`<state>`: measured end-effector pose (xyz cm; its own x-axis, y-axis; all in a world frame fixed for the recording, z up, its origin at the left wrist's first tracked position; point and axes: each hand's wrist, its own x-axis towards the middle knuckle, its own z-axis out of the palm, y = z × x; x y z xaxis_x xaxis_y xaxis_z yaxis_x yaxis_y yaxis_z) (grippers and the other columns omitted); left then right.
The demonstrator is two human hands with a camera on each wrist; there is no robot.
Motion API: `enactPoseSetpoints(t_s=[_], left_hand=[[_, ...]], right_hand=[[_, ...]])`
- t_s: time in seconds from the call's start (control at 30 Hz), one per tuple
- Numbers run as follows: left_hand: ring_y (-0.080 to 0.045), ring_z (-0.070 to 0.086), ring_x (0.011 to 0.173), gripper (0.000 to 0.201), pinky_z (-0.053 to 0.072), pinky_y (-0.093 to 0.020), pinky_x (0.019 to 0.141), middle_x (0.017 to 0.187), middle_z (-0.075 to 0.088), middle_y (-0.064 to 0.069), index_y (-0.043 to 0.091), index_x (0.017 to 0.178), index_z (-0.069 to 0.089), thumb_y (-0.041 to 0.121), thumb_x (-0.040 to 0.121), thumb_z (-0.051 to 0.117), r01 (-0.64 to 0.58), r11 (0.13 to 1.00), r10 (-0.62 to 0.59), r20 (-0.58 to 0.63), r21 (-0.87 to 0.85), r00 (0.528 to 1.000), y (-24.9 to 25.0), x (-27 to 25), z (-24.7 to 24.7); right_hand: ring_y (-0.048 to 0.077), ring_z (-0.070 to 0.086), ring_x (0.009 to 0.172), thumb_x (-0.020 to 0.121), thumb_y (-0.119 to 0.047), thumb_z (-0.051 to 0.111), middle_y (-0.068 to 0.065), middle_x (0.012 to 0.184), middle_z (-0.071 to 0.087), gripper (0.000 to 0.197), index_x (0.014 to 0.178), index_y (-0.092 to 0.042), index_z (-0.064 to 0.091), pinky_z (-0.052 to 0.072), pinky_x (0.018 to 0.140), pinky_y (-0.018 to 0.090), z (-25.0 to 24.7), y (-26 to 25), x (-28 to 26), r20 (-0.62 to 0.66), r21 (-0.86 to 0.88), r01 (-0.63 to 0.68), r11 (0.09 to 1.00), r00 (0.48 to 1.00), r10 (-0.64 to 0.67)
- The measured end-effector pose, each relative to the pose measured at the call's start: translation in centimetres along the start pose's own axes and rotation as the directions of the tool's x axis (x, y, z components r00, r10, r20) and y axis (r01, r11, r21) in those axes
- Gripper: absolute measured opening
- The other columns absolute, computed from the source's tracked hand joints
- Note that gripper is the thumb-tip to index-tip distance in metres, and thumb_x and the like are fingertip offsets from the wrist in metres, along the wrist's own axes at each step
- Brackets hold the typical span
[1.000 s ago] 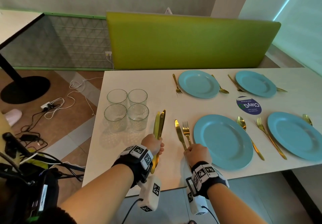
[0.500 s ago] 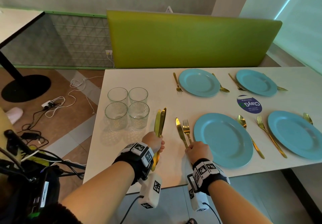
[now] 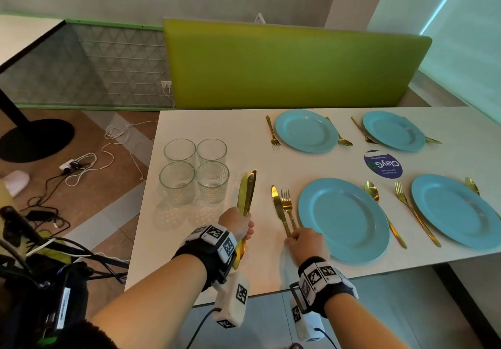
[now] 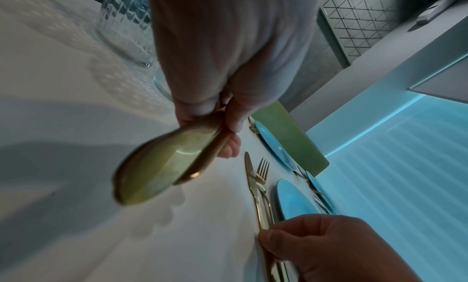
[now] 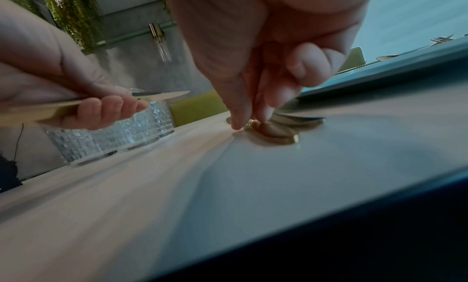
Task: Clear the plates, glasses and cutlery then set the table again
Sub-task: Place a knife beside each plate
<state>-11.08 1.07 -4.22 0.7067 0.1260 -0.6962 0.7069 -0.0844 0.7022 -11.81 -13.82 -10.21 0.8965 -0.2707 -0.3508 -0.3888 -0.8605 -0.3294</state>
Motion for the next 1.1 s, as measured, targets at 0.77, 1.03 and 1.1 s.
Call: enactPoseSetpoints(t_s=[0.77,1.03,1.1], left_hand=[[-0.01,0.046,0.055,0.021,0.04,-0.015,0.049,0.068,0.048,-0.002,0.011,0.08,0.044,0.013,0.101,0.039,-0.062,0.998,0.063,-0.039,0.023,0.997,-0.5,0.0,0.1],[-0.01,0.043,0.056,0.035,0.038,-0.015,0.05,0.067,0.045,-0.002,0.011,0.067,0.039,0.013,0.102,0.036,-0.029,0.999,0.029,0.002,0.015,1.0,-0.8,-0.1,0.5],[-0.01,0.044,0.056,0.034,0.039,-0.016,0.052,0.068,0.046,-0.002,0.011,0.068,0.04,0.013,0.101,0.037,-0.032,0.999,0.032,-0.008,0.023,0.999,-0.8,-0.1,0.6]], right_hand=[[0.019,0.064,0.093,0.092,-0.028,0.053,0.003,0.1,0.069,0.02,0.102,-0.019,0.067,0.051,0.078,0.029,-0.3,0.2,-0.1,-0.046,0.01,0.008,1.0,0.999,-0.007],[0.019,0.066,0.085,0.092,-0.031,0.051,0.002,0.091,0.07,0.024,0.094,-0.019,0.071,0.056,0.08,0.032,-0.5,1.4,0.0,-0.041,-0.058,-0.049,0.997,0.998,0.046],[0.02,0.066,0.084,0.091,-0.03,0.051,0.002,0.09,0.07,0.023,0.093,-0.018,0.071,0.057,0.079,0.033,-0.5,1.3,0.0,-0.037,-0.058,-0.054,0.997,0.998,0.052]])
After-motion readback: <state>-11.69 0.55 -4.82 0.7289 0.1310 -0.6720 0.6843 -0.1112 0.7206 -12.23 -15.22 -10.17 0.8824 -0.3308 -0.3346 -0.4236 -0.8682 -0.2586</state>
